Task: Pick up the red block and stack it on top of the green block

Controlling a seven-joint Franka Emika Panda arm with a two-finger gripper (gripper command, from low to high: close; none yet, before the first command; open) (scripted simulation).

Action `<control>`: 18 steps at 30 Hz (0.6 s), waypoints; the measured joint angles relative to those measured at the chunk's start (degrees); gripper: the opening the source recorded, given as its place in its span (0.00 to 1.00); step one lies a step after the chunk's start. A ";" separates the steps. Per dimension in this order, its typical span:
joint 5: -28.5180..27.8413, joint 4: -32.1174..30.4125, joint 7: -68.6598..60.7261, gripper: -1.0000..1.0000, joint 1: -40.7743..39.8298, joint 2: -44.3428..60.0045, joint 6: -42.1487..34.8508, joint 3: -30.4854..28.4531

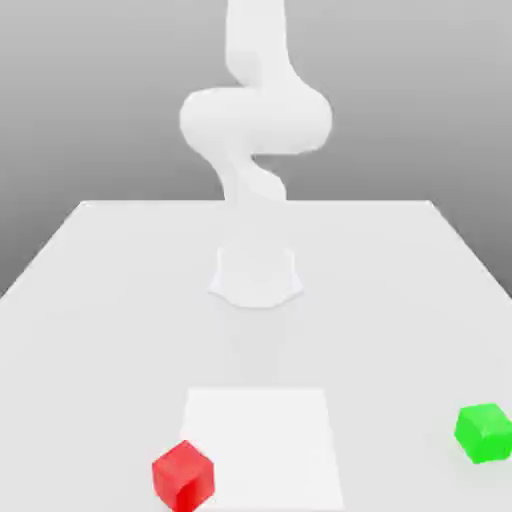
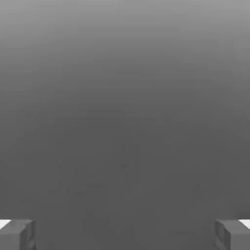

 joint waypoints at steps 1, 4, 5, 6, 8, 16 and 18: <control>-0.36 -0.32 1.53 0.50 -0.88 2.26 0.81 0.49; -1.50 -1.23 5.93 0.50 -3.18 8.67 3.09 1.69; -1.89 -1.53 7.39 0.50 -3.87 10.76 3.83 2.02; -2.34 -1.82 8.88 0.50 -4.43 12.86 4.55 2.22; -3.17 -2.41 11.80 0.50 -5.51 17.04 6.04 2.56; -5.25 -4.77 22.64 0.50 -9.05 33.67 11.97 2.94; -5.20 -5.37 24.92 0.50 -9.77 37.78 13.48 2.65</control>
